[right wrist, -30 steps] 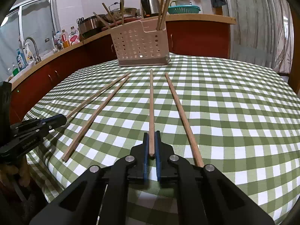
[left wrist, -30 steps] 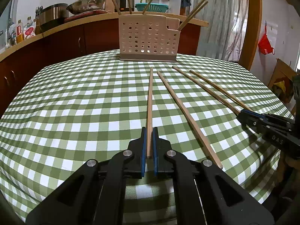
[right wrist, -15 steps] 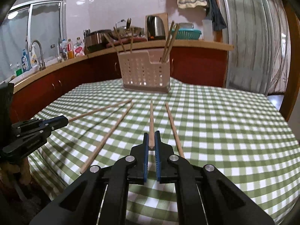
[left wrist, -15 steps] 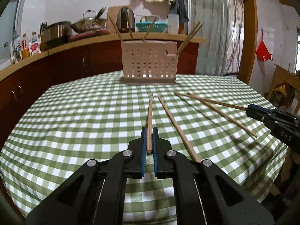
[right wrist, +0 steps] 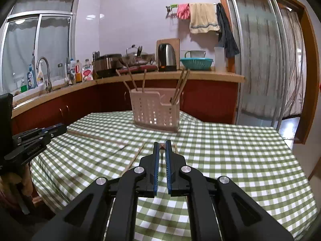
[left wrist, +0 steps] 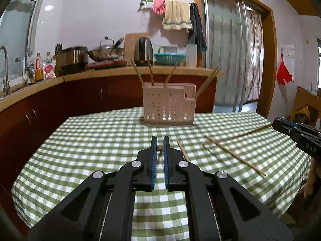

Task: Organize utensils
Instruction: 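Lift both held chopsticks and carry them above the beige holder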

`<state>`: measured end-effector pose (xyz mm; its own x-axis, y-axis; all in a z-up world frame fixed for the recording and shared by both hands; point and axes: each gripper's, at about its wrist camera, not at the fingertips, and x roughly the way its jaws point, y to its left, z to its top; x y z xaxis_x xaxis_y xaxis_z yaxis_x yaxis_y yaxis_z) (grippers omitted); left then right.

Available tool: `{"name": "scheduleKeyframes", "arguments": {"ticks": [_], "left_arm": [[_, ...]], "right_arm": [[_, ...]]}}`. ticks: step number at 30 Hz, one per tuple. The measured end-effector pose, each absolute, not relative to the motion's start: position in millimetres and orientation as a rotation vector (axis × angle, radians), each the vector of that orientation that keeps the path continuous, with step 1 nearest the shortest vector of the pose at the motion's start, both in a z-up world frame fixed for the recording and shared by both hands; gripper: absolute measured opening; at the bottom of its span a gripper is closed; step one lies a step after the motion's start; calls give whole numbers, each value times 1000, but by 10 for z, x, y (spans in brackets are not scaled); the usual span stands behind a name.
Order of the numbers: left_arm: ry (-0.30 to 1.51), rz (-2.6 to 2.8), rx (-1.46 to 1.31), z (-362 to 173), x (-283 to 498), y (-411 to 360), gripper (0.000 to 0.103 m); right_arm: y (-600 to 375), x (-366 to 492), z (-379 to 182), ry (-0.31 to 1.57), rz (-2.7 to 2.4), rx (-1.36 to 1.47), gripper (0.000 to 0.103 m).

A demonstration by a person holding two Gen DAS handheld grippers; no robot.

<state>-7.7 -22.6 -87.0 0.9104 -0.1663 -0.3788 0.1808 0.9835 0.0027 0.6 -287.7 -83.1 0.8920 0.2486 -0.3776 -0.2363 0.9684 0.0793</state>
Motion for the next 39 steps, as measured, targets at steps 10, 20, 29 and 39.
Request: {"name": "scheduleKeyframes", "arguments": {"ticks": [10, 20, 29, 39], "left_arm": [[379, -178, 9, -519, 79, -91, 6], [367, -174, 18, -391, 447, -76, 6], [350, -171, 16, -335, 679, -95, 7], [343, -178, 9, -301, 856, -79, 7]], "right_arm": [[-2953, 123, -525, 365, 266, 57, 7], [-2935, 529, -453, 340, 280, 59, 7], [-2867, 774, -414, 323, 288, 64, 7], [-2818, 881, -390, 324, 286, 61, 7]]}}
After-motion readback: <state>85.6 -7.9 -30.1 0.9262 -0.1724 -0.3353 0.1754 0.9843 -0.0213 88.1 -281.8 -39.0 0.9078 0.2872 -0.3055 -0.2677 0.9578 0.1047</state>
